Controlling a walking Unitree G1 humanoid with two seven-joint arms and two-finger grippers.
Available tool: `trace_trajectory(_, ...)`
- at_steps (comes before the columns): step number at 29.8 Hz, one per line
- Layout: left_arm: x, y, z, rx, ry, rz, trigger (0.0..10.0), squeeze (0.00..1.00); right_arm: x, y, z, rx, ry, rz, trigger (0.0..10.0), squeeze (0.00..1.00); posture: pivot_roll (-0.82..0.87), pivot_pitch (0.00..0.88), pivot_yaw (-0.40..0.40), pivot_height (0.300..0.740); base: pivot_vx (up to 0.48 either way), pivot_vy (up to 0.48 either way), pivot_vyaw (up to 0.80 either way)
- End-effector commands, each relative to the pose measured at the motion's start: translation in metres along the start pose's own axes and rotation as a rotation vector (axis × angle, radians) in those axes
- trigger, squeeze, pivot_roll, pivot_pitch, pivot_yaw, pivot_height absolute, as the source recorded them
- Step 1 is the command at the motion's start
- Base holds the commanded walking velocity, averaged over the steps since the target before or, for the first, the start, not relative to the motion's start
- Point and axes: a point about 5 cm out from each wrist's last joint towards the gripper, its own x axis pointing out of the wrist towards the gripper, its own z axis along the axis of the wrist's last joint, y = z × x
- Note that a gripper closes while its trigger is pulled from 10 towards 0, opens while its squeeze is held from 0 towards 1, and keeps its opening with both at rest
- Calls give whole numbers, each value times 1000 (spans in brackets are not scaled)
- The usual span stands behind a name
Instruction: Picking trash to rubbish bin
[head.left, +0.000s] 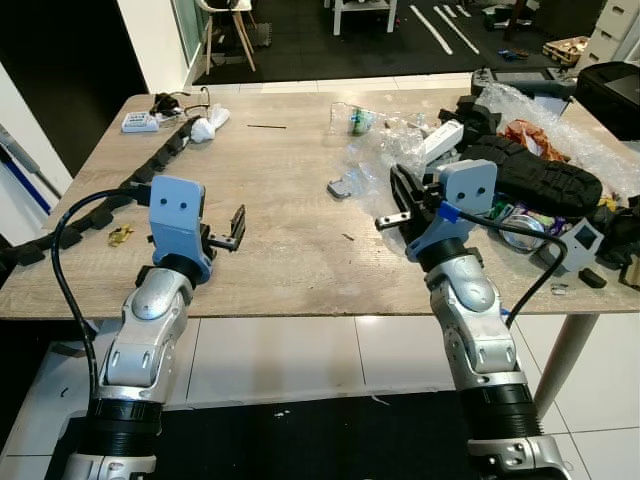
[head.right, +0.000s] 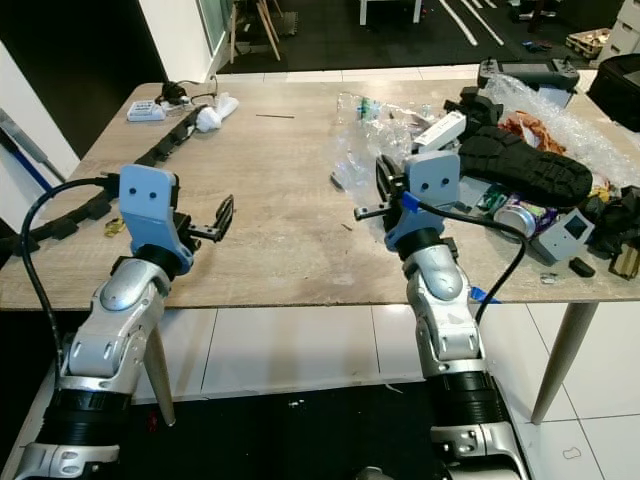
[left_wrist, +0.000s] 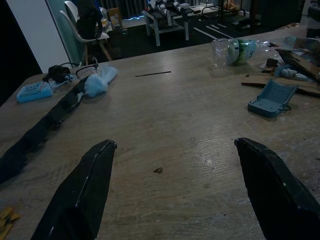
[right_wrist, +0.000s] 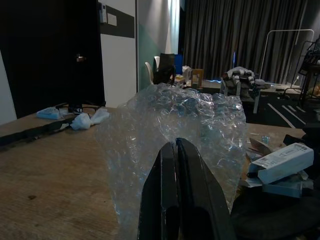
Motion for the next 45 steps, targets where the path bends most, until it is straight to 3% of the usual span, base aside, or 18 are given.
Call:
trace_trajectory(1, -1, -2, -4, -7, 25, -5, 10000, 0, 0, 1, 0, 4, 3, 6, 10000, 0, 28, 143, 45, 740, 0, 398, 0)
trace_trajectory(5, -1, -1, -5, -4, 27, -1, 10000, 0, 1, 2, 0, 5, 3, 11, 10000, 0, 28, 143, 45, 740, 0, 399, 0)
trace_trajectory(24, -2, -3, -1, 18, 4, -14, 10000, 0, 1, 3, 0, 6, 5, 19, 10000, 0, 26, 145, 45, 740, 0, 0, 0)
trace_trajectory(32, -2, -3, -1, 10, -6, -11, 10000, 0, 1, 3, 0, 6, 7, 21, 10000, 0, 25, 147, 46, 740, 0, -479, 0)
trace_trajectory(45, -2, 1, -3, -19, 16, 8, 10000, 0, 0, 3, -1, 8, 11, 23, 10000, 0, 27, 142, 46, 740, 0, 0, 0)
